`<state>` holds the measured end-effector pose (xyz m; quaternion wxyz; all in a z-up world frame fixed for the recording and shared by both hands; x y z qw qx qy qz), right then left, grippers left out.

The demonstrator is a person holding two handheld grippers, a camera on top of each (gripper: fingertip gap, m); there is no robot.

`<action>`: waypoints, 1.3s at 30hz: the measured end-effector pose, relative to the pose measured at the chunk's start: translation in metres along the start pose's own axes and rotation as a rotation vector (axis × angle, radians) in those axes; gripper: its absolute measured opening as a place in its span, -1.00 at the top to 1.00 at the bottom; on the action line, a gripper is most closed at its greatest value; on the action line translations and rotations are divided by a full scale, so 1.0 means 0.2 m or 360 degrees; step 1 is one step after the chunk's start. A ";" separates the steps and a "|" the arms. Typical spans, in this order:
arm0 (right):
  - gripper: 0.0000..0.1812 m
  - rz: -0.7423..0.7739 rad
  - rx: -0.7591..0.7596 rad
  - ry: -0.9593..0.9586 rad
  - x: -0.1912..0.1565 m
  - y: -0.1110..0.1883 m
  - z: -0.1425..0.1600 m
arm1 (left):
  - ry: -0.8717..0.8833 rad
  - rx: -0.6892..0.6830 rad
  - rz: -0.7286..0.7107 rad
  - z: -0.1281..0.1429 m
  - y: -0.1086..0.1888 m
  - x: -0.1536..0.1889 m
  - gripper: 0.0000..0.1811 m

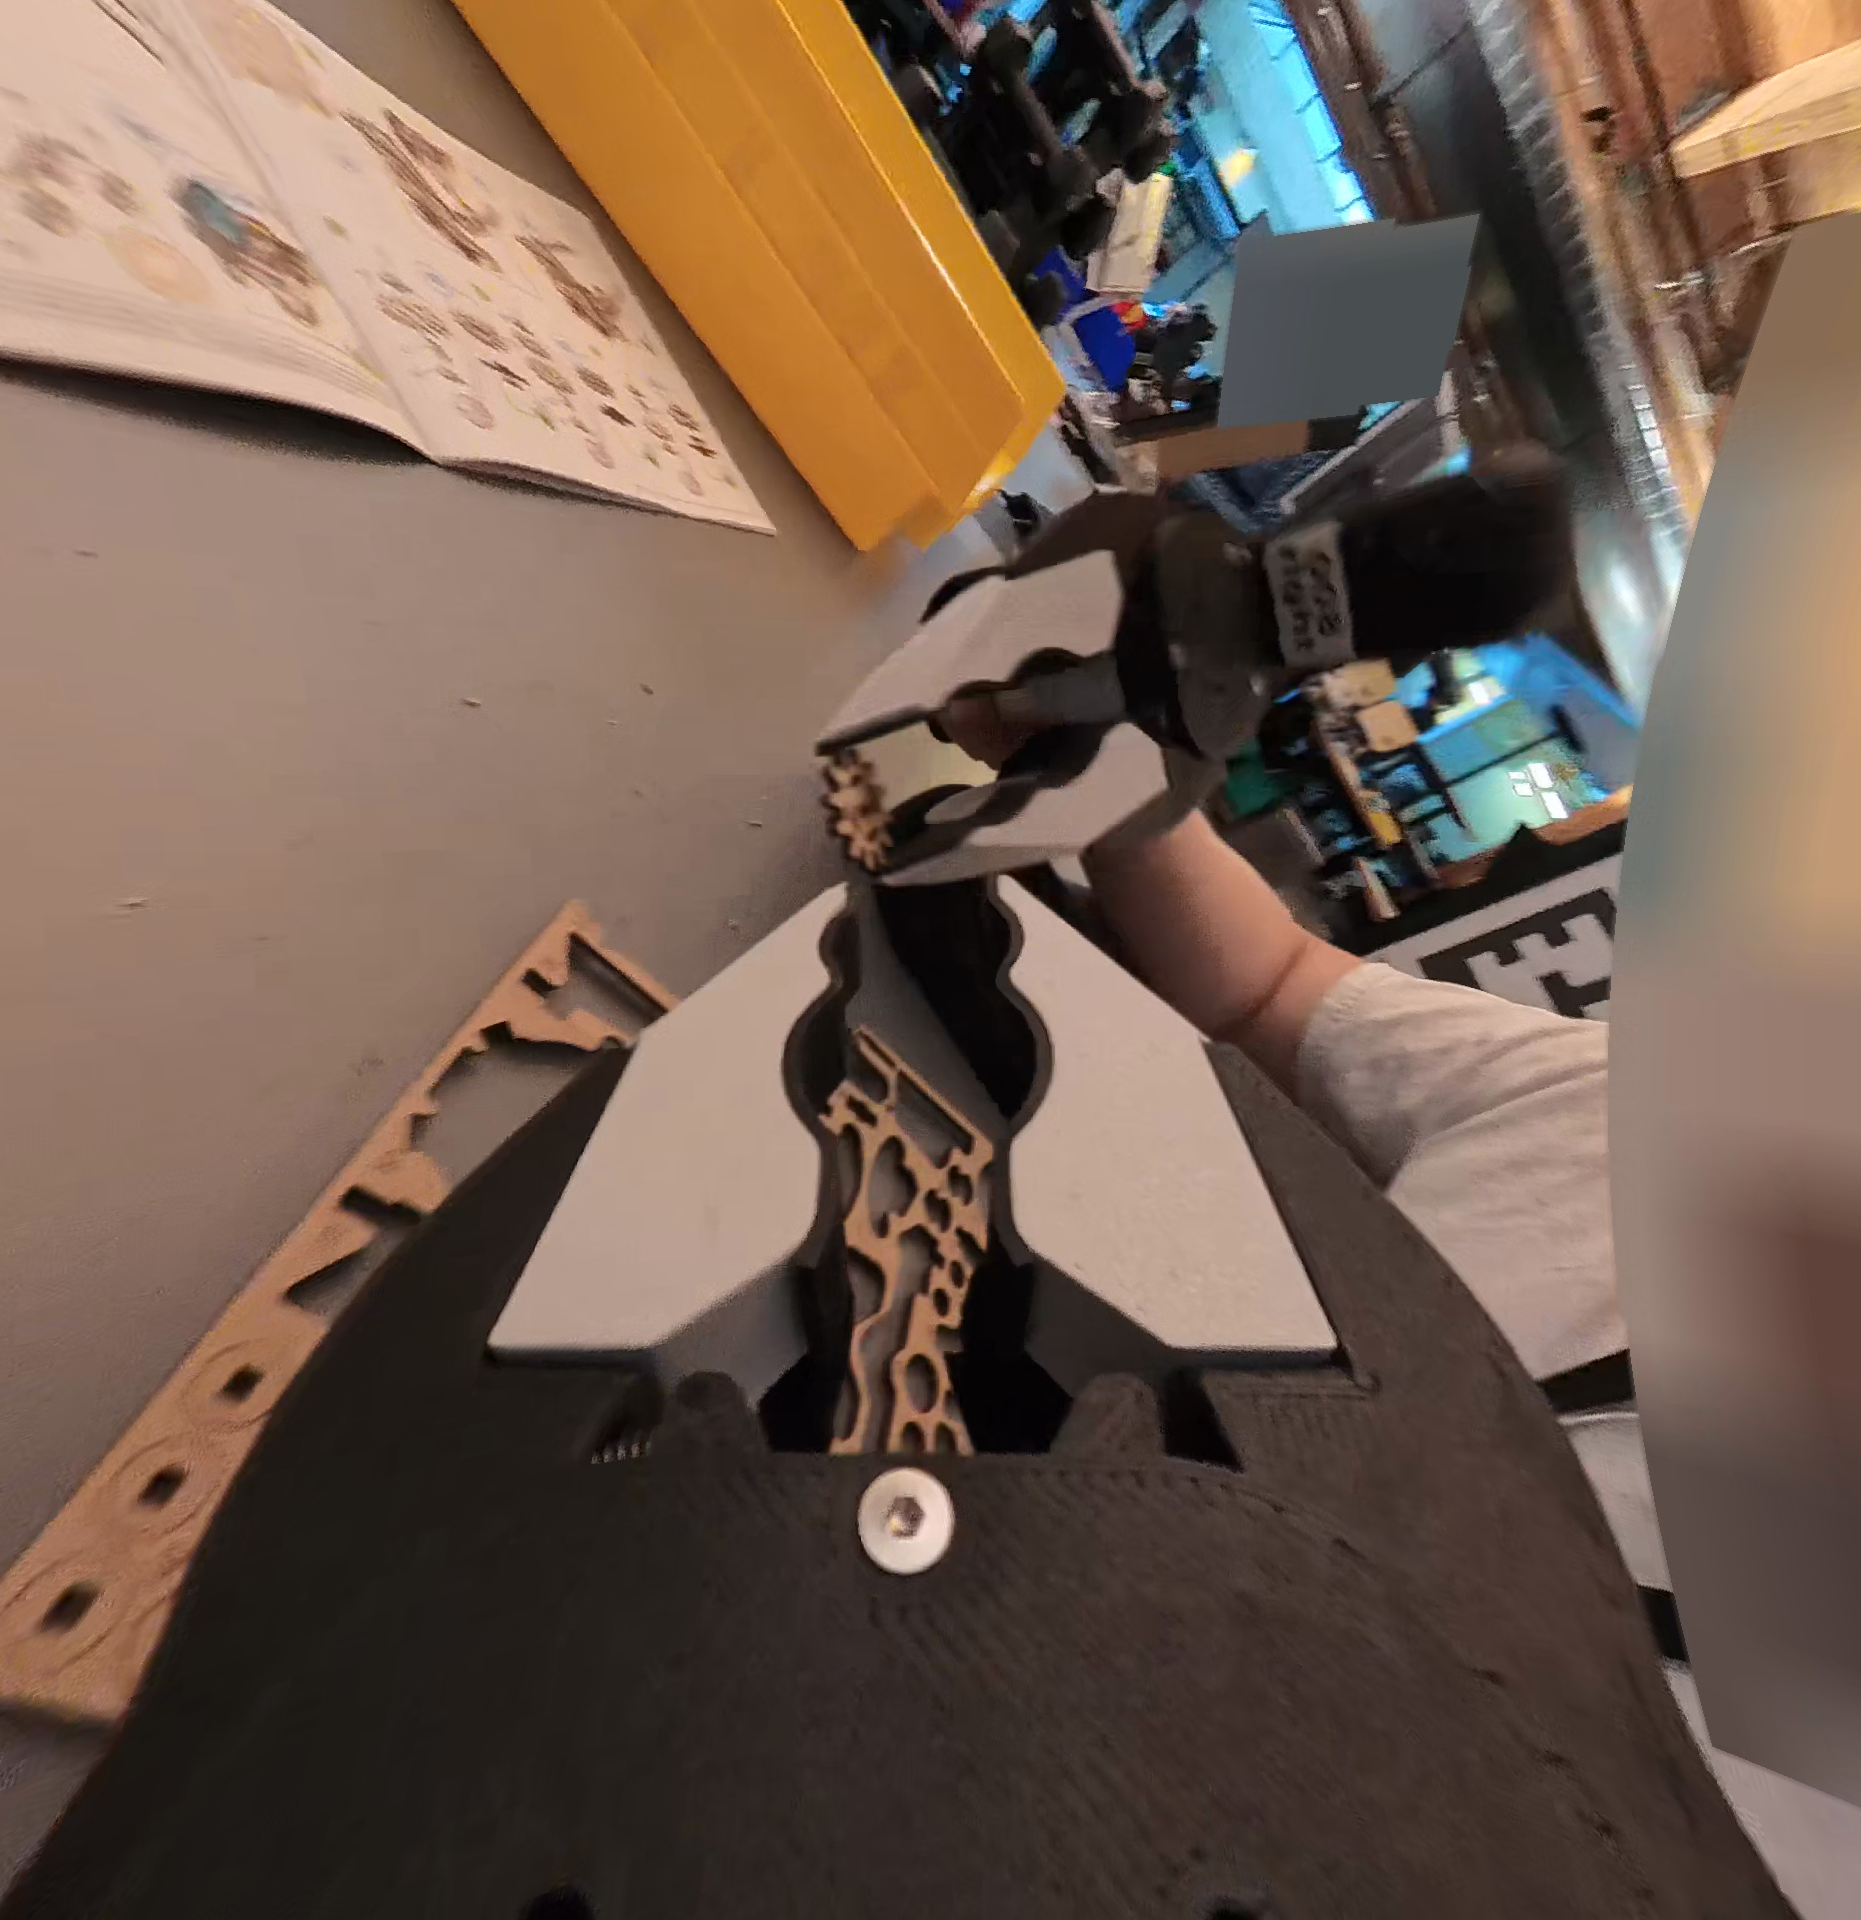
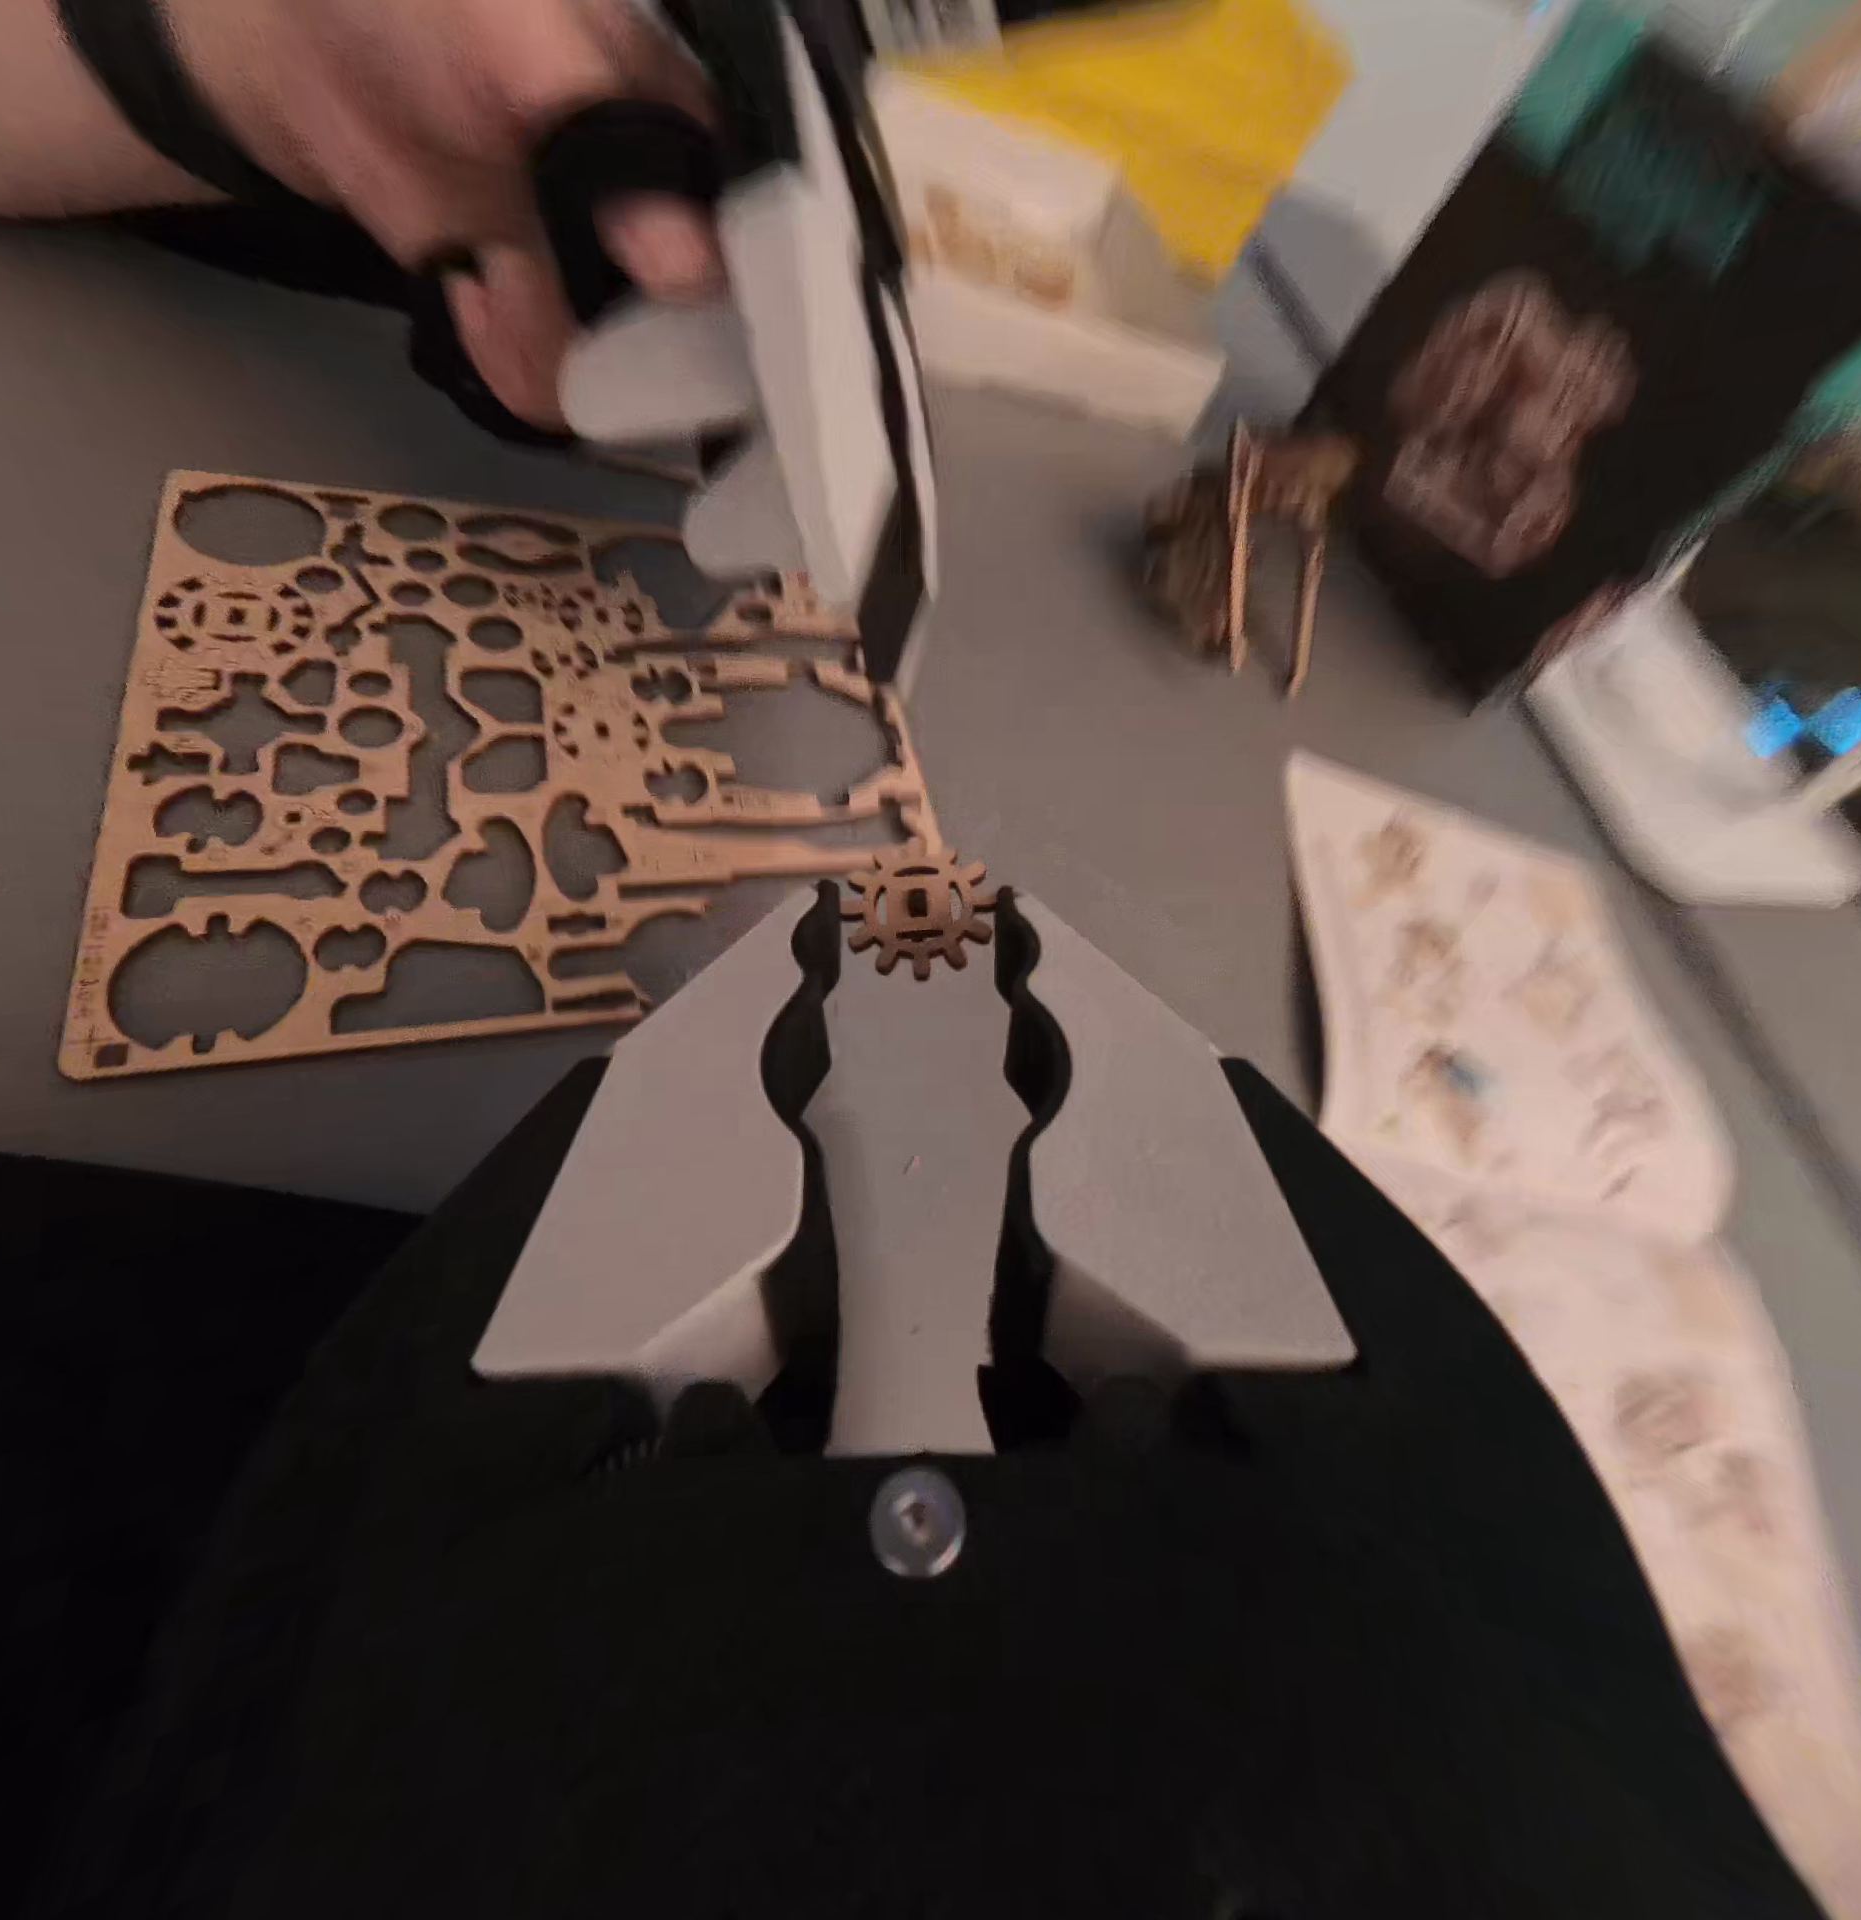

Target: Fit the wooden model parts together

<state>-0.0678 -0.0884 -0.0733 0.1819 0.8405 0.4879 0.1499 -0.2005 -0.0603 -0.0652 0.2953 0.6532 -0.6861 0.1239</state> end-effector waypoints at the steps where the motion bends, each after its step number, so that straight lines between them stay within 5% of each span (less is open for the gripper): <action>1: 0.70 -0.0052 -0.0058 -0.0166 0.04 -0.03 0.05 | -0.0031 -0.0004 -0.0044 0.00 0.03 -0.01 0.81; 7: 0.70 -0.0234 -0.0181 -0.0606 0.11 -0.05 0.08 | 0.0004 0.0028 -0.0023 0.01 0.07 0.00 0.87; 9: 0.68 -0.0245 -0.0349 -0.0610 0.11 -0.11 0.19 | 0.0014 0.0018 0.0007 0.02 0.06 0.01 0.89; 13: 0.70 -0.0188 -0.0143 -0.0466 0.11 -0.04 0.08 | -0.0010 -0.0013 0.0035 0.03 0.04 0.04 0.89; 15: 0.66 -0.0186 -0.0373 -0.0477 0.12 -0.09 0.21 | -0.0009 -0.0008 0.0039 0.03 0.04 0.04 0.90; 18: 0.70 -0.0227 -0.0124 -0.0409 0.11 -0.03 0.09 | 0.0001 -0.0009 0.0058 0.03 0.04 0.04 0.90; 21: 0.71 -0.0228 -0.0299 -0.0455 0.13 -0.08 0.21 | 0.0006 -0.0012 0.0076 0.04 0.04 0.05 0.90; 24: 0.72 -0.0189 -0.0086 -0.0338 0.13 -0.02 0.09 | -0.0008 -0.0038 0.0089 0.05 0.03 0.06 0.90; 26: 0.65 -0.0199 -0.0385 -0.0418 0.15 -0.07 0.25 | -0.0004 -0.0034 0.0095 0.05 0.02 0.07 0.91; 30: 0.75 -0.0136 -0.0191 -0.0284 0.14 -0.02 0.14 | -0.0016 -0.0035 0.0096 0.05 0.02 0.07 0.91; 32: 0.71 -0.0180 -0.0362 -0.0383 0.15 -0.05 0.25 | -0.0016 -0.0037 0.0101 0.05 0.02 0.07 0.91; 39: 0.72 -0.0374 -0.0029 -0.0467 0.07 0.00 0.08 | -0.0059 -0.0067 0.0003 0.06 0.02 0.04 0.87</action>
Point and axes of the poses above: each gripper's, where its closed fingertips meet, y back along the fingers, z out of its underside, x = y × z across the jaws, the point moved 6 cm from there along y, back along the fingers, and after that the axes turned 15 degrees about -y, right-handed, at the moved point
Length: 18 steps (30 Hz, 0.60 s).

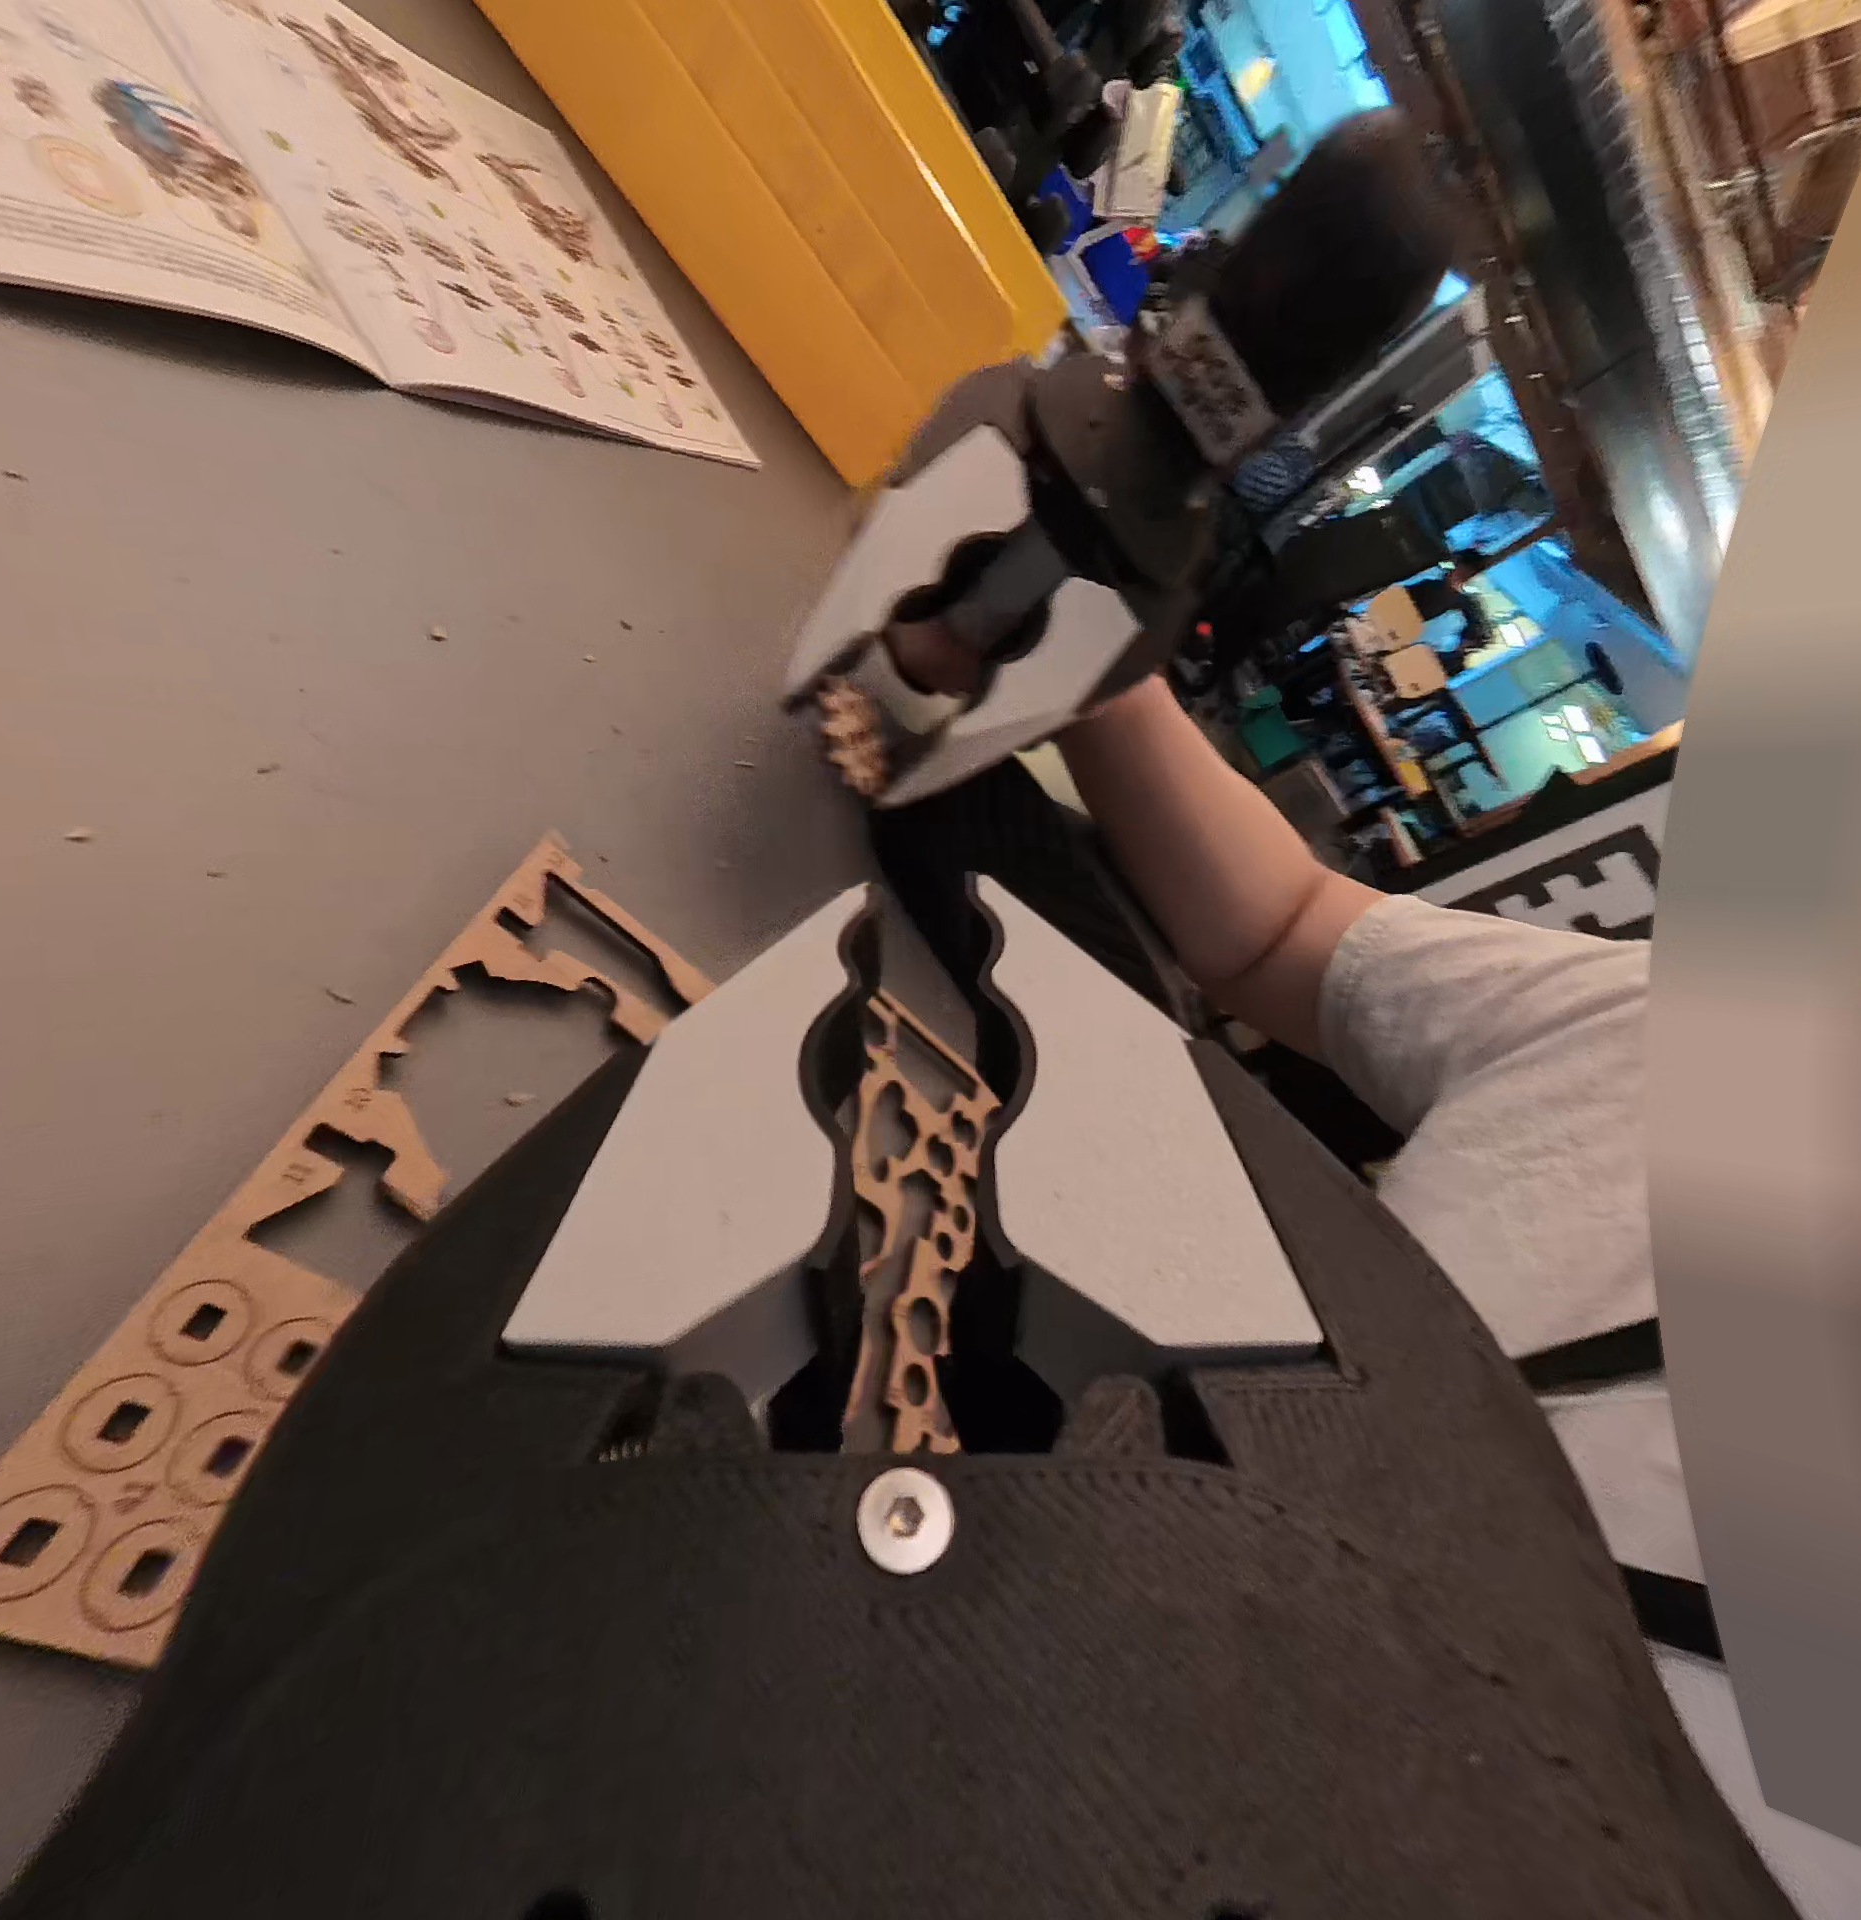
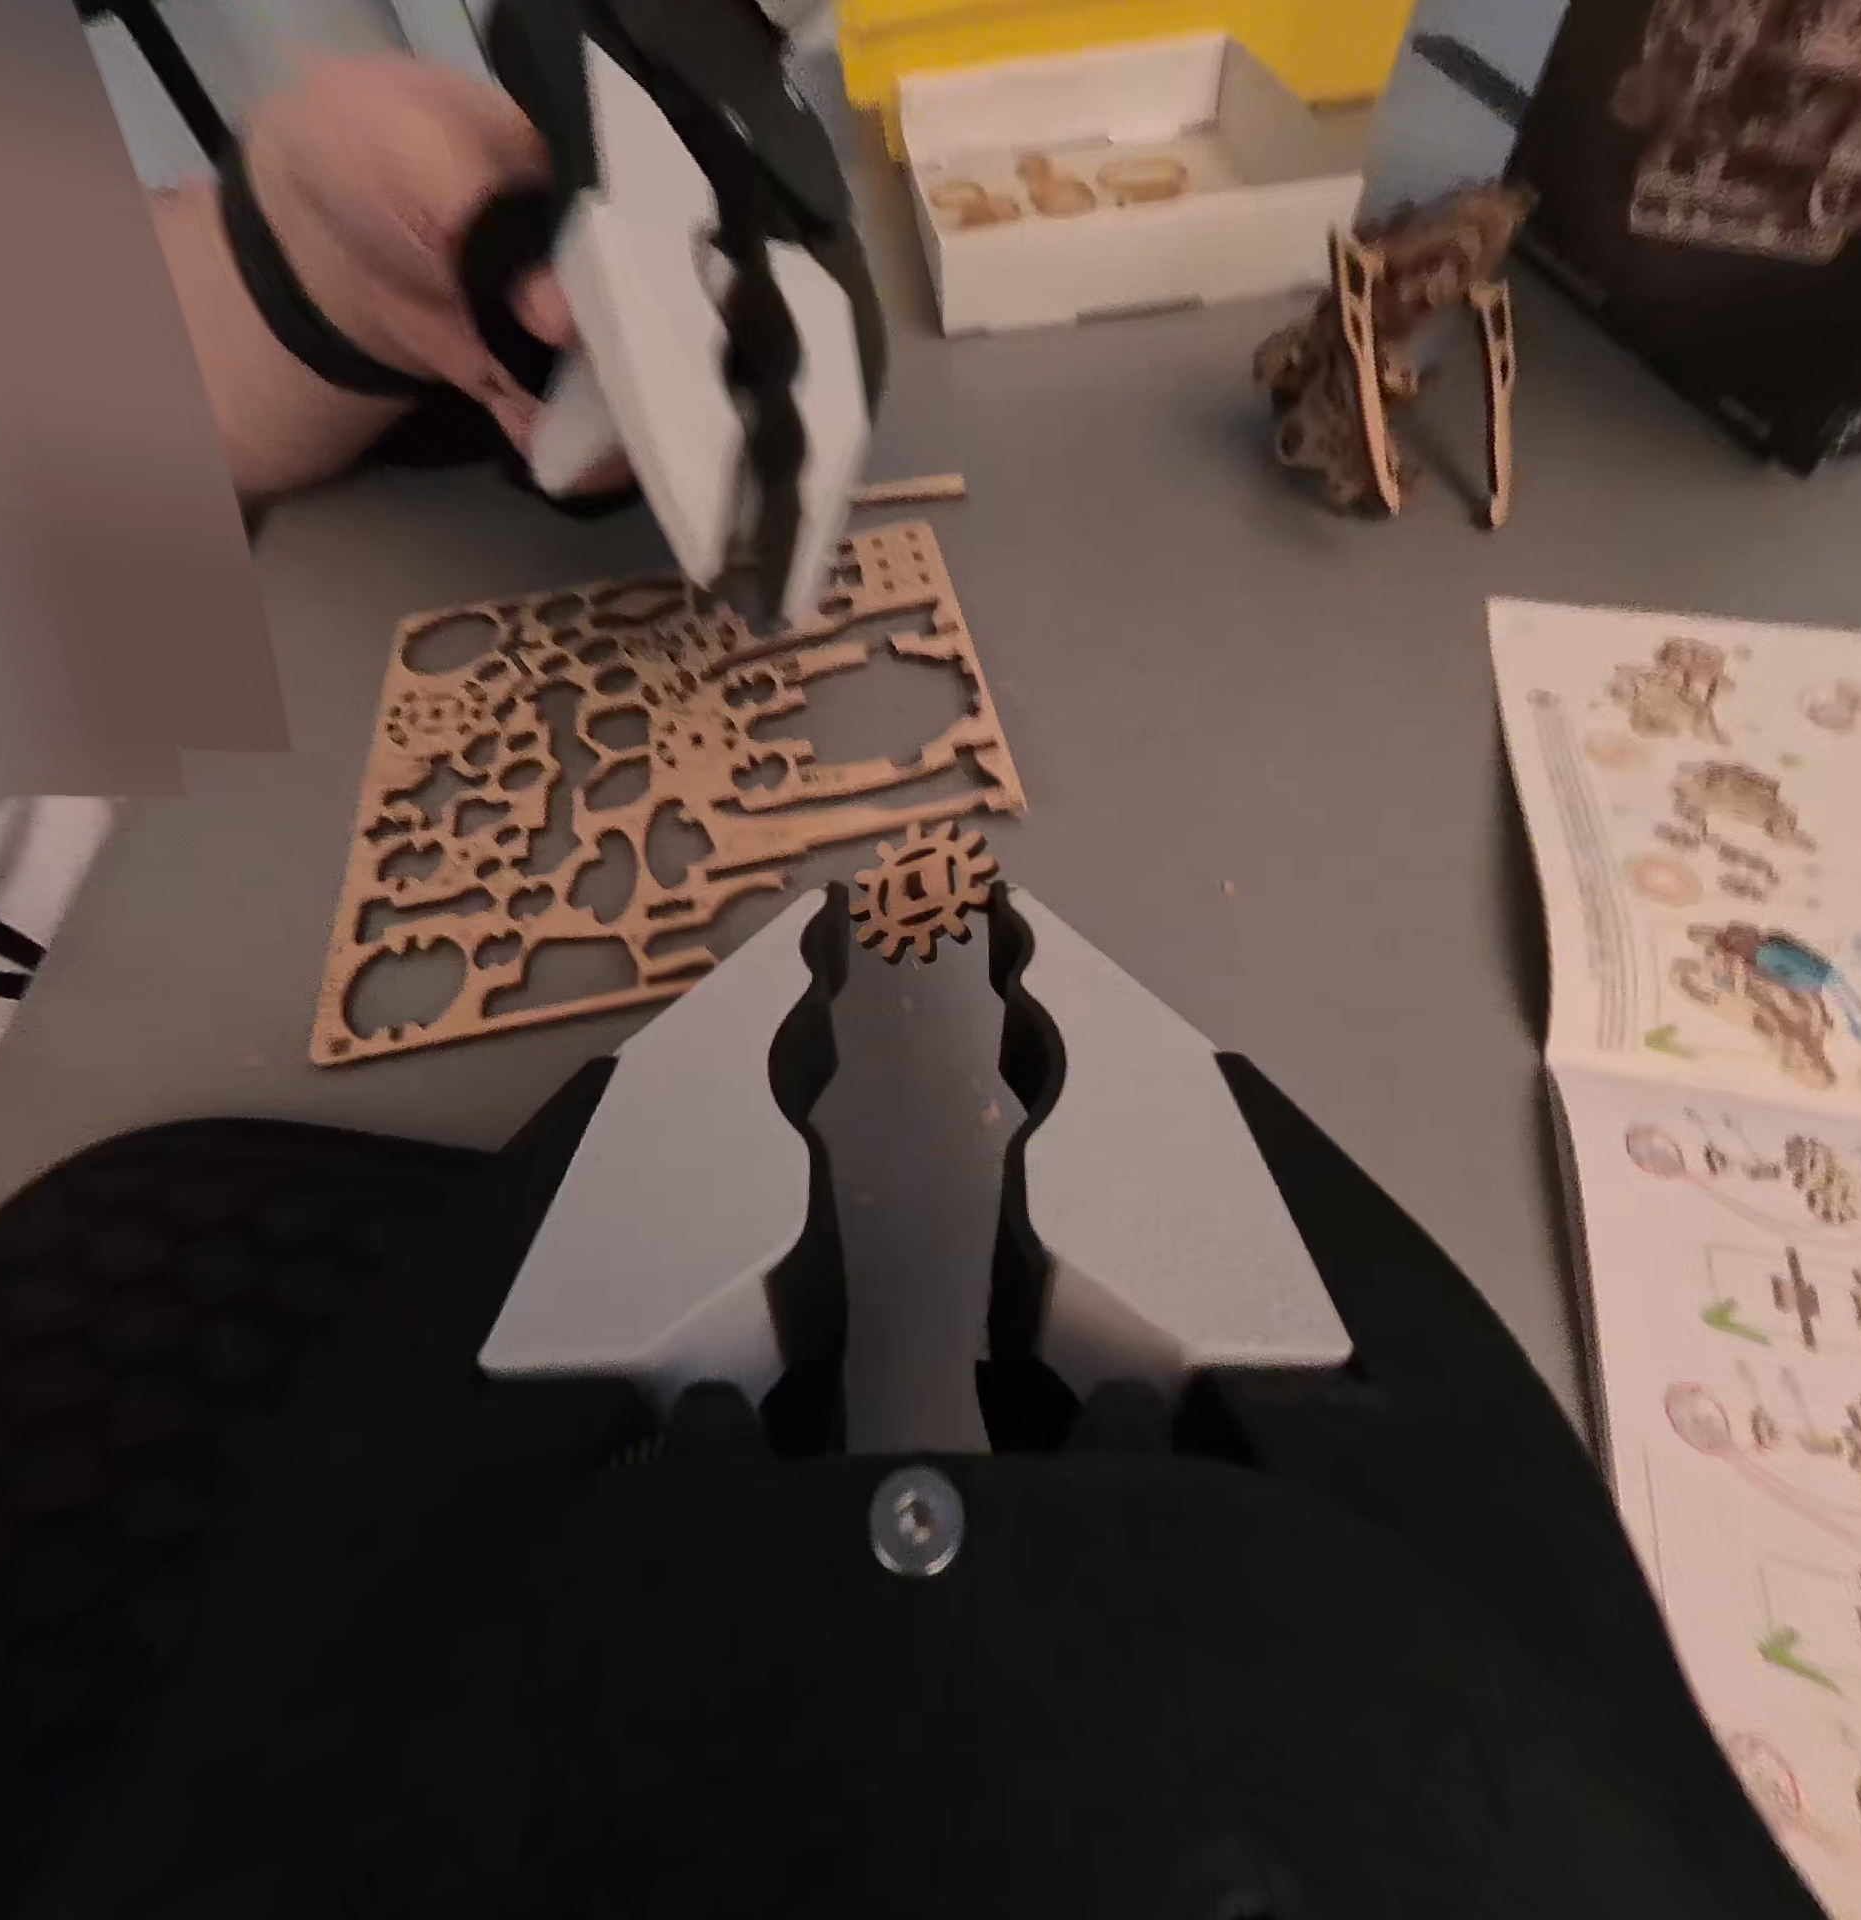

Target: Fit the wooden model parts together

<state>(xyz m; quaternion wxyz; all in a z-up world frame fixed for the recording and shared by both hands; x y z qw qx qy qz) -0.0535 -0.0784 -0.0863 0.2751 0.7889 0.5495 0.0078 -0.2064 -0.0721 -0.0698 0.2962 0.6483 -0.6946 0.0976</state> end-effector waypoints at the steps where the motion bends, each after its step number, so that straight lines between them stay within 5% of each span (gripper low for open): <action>1: 0.72 -0.0031 0.0058 0.0027 -0.04 0.00 -0.03 | -0.0028 -0.0005 -0.0061 0.00 0.00 -0.02 0.82; 7: 0.72 -0.0224 0.0261 -0.0011 -0.16 0.01 -0.13 | -0.0012 0.0145 0.0046 -0.02 -0.08 0.02 0.71; 15: 0.74 -0.0134 0.0188 0.0044 -0.14 -0.04 -0.09 | 0.0090 0.0219 0.0125 -0.03 -0.11 0.00 1.00; 18: 0.53 0.0056 0.0264 0.0233 -0.14 -0.03 -0.11 | 0.0196 0.0225 0.0122 -0.02 -0.10 -0.03 1.00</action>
Point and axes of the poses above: each gripper's, where its closed fingertips meet, y back along the fingers, z out of its underside, x = y × z across the jaws, the point moved 6 cm from there along y, back along the fingers, and after that the axes turned 15 degrees about -y, right-handed, at the moved point
